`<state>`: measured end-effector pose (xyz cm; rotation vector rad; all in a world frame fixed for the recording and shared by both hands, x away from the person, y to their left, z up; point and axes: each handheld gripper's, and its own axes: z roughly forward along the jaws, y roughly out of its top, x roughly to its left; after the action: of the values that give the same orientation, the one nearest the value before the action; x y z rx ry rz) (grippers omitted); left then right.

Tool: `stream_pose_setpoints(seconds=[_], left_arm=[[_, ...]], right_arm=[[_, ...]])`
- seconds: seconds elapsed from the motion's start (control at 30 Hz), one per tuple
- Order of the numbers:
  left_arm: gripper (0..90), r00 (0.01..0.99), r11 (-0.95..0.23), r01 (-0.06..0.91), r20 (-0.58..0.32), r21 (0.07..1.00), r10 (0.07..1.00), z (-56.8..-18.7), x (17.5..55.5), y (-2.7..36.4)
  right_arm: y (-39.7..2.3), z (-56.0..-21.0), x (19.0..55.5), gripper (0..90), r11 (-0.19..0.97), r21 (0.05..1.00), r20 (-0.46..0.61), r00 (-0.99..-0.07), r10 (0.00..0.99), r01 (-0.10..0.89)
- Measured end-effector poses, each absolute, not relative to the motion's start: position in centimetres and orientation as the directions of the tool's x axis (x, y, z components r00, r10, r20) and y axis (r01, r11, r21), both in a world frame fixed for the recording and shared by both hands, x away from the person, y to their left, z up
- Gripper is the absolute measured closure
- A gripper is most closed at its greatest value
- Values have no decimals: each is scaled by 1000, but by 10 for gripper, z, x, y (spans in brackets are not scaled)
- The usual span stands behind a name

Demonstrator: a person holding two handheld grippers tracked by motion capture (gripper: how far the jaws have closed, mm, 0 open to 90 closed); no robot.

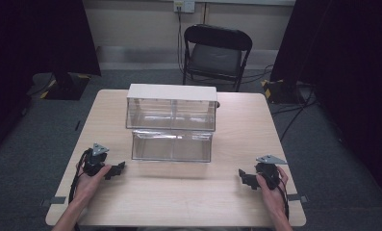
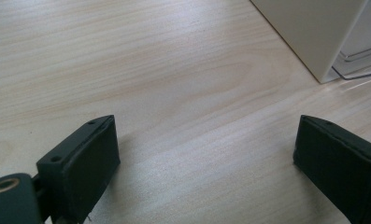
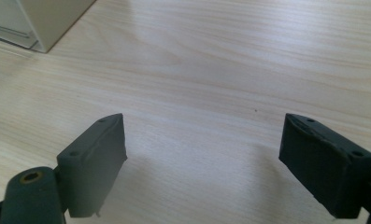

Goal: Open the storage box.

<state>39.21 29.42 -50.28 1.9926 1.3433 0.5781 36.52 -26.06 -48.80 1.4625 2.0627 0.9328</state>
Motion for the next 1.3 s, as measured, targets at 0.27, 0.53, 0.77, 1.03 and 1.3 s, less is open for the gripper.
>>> stream_pose_setpoints(seconds=[0.27, 0.53, 0.77, 1.03, 1.3], left_arm=[[61, 378, -257, 636, -3, 728, 926, -503, 392, 294], [61, 377, -256, 636, -3, 728, 926, -503, 392, 294], [61, 376, -257, 636, -1, 727, 927, -503, 392, 294], [61, 375, -257, 636, -1, 728, 927, -503, 392, 294], [59, 374, -256, 636, -1, 728, 927, -503, 392, 294]], right_arm=[[-251, -482, 364, 142, 214, 755, 41, -371, 928, 620], [-237, -475, 362, 142, 234, 767, 38, -406, 913, 598], [-228, -471, 361, 142, 231, 777, 61, -434, 899, 586], [-214, -470, 363, 142, 250, 781, 65, -471, 880, 573], [-192, -467, 366, 142, 275, 786, 68, -520, 852, 554]])
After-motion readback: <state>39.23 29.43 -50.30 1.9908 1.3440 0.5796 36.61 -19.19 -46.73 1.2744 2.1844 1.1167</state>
